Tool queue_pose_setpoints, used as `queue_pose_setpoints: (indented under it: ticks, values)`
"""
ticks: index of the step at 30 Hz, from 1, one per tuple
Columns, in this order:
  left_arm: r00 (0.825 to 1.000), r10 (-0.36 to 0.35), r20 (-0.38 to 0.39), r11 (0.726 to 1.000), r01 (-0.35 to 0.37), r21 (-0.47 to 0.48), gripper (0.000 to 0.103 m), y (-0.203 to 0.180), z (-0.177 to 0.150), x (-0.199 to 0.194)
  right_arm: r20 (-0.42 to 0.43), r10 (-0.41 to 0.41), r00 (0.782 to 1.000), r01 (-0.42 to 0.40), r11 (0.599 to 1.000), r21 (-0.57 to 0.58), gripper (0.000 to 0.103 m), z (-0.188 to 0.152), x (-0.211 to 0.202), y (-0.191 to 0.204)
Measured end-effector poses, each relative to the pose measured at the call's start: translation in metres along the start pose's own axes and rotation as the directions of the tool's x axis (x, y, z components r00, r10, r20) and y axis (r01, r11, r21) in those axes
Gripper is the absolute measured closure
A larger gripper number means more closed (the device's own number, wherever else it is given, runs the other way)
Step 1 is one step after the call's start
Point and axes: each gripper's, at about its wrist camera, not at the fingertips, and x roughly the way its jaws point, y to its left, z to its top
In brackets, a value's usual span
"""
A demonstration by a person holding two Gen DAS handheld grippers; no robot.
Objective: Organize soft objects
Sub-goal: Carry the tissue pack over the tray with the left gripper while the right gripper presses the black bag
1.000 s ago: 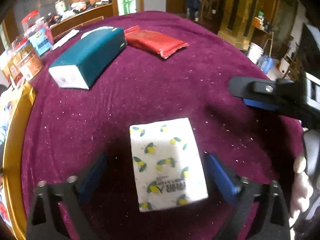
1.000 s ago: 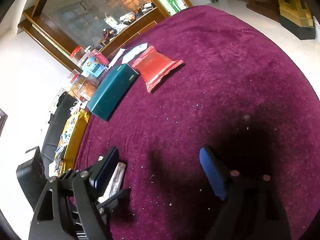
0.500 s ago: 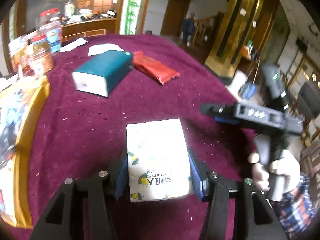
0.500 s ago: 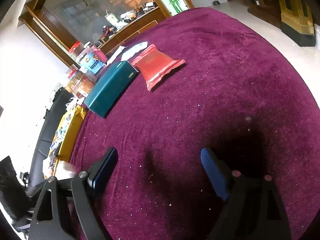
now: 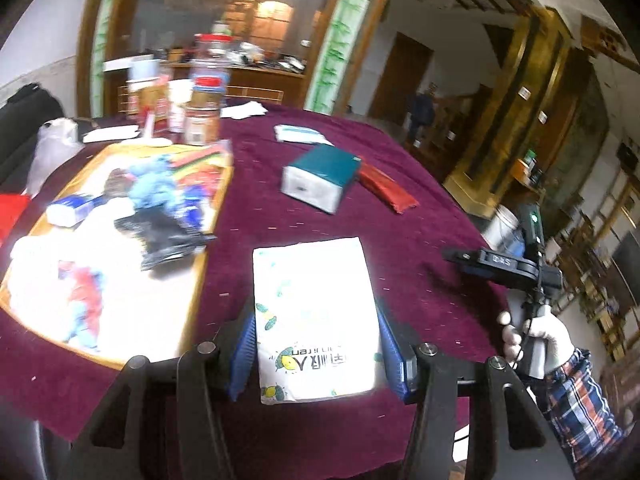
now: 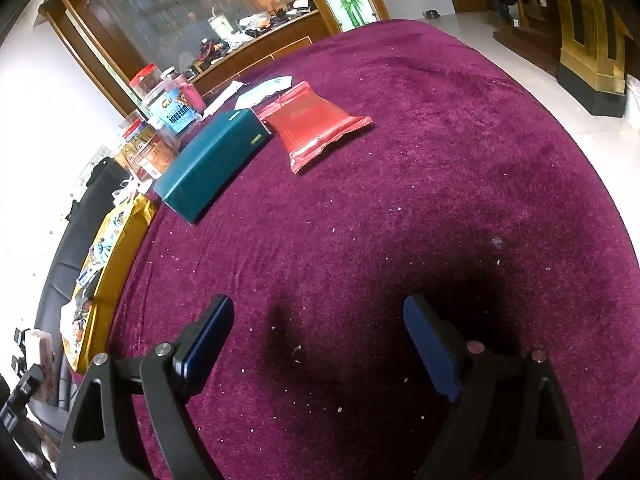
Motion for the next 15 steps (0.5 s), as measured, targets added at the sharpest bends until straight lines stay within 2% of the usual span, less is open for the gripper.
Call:
queue_pose_setpoints:
  ticks: [5,8,9,12,15]
  values:
    - [0.999,0.033,0.034,0.996,-0.030,-0.083,0.046,0.036,-0.004,-0.019,-0.005,-0.045,0.999,0.045,0.999,-0.021,0.017,-0.001,0.001,0.006]
    - [0.996,0.067,0.053,0.990,-0.060,-0.131,0.045,0.061,-0.005,-0.029,0.025,-0.140,0.990,0.141,0.990,-0.025,0.017,-0.004,-0.005,0.015]
    - [0.995,0.079,0.053,0.987,-0.071,-0.141,0.045,0.066,-0.005,-0.030,0.040,-0.143,0.989,0.144,0.989,-0.026,0.017,-0.004,-0.008,0.018]
    - [0.991,0.128,0.041,0.977,-0.119,-0.179,0.045,0.086,-0.009,-0.031,0.047,-0.057,0.997,0.057,0.998,0.000,0.017,-0.005,-0.017,0.034]
    - [0.989,0.146,0.018,0.967,-0.139,-0.215,0.045,0.101,-0.012,-0.025,0.020,-0.011,1.000,0.012,0.997,-0.073,0.017,-0.004,-0.016,0.072]
